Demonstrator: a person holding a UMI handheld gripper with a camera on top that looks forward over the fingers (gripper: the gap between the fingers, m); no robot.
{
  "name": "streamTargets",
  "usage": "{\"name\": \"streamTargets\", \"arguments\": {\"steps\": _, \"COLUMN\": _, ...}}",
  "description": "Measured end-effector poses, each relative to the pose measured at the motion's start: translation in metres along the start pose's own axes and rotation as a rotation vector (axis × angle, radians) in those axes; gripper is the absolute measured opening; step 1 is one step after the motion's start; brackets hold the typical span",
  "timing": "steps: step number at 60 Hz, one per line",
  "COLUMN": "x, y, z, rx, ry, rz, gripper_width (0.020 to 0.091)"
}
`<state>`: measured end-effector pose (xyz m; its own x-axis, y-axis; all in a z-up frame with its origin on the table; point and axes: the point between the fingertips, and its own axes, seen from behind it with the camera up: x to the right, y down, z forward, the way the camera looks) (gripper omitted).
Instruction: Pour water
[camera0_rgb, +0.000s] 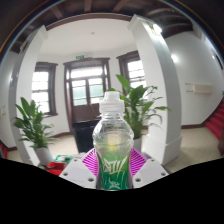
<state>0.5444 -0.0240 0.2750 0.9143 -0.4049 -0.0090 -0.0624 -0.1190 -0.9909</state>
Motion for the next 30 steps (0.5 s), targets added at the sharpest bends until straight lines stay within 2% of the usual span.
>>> {"name": "streamTargets", "arguments": {"steps": 6, "x": 0.064, "y": 0.015, "z": 0.009, "rx": -0.001, "ry": 0.128, "rz": -0.072, "gripper_width": 0.0375}}
{"name": "streamTargets", "arguments": {"steps": 18, "x": 0.164, "y": 0.076, "z": 0.019, "rx": -0.080, "ry": 0.282, "rz": -0.117, "gripper_width": 0.0374}}
{"name": "streamTargets", "arguments": {"steps": 30, "x": 0.208, "y": 0.139, "z": 0.033, "rx": -0.124, "ry": 0.317, "rz": -0.130, "gripper_width": 0.0375}}
